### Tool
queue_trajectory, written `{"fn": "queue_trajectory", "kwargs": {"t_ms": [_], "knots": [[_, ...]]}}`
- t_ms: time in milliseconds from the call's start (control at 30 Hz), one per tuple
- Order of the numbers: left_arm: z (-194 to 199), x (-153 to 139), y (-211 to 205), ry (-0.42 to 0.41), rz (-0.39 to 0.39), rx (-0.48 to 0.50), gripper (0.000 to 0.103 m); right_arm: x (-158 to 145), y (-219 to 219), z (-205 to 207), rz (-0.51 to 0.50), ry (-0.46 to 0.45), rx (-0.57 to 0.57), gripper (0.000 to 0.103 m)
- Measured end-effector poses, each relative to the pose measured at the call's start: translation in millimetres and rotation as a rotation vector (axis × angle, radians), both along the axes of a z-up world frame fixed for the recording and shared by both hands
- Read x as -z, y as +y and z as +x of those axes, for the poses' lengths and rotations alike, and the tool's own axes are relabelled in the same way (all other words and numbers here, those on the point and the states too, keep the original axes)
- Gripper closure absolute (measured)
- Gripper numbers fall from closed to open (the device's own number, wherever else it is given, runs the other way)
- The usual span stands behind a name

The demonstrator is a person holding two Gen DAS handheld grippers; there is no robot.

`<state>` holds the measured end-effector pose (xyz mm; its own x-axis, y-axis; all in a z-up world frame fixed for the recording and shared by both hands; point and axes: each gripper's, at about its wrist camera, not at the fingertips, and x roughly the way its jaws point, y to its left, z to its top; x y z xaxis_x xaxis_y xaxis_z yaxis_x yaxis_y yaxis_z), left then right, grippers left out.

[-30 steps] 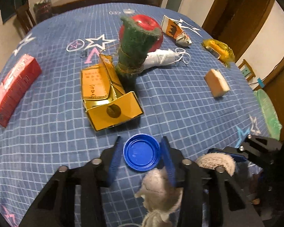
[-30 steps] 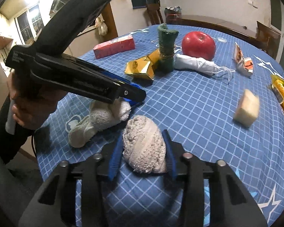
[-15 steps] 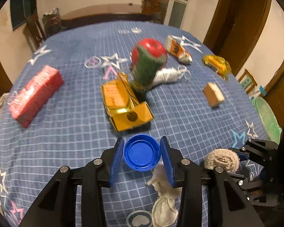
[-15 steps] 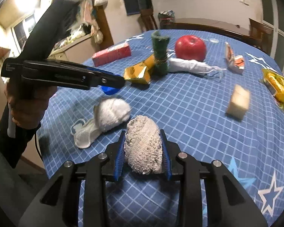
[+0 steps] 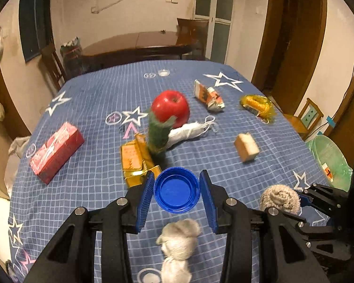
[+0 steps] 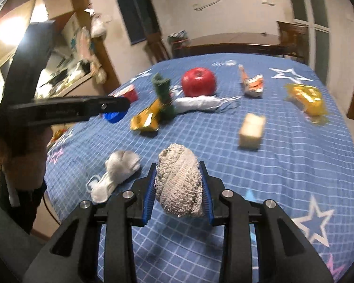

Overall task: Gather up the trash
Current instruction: 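Carry both items over the green bin and open both tools to drop them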

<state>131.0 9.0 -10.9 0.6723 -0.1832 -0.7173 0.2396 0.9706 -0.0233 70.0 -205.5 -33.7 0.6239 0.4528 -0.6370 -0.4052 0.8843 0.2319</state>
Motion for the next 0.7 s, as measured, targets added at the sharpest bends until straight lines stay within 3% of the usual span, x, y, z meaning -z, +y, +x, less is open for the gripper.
{"fn": "queue_trajectory", "kwargs": {"t_ms": [400, 700], "knots": [[-11.2, 3.4, -68.5, -0.069, 0.099, 0.029, 0.062, -8.1, -52.7, -7.5, 0.053, -0.006, 0.198, 0.071], [-13.1, 1.0, -129.1, -0.101, 0.144, 0.117, 0.062, -30.5, -105.7, -14.8, 0.060, -0.053, 0.344, 0.071]]}}
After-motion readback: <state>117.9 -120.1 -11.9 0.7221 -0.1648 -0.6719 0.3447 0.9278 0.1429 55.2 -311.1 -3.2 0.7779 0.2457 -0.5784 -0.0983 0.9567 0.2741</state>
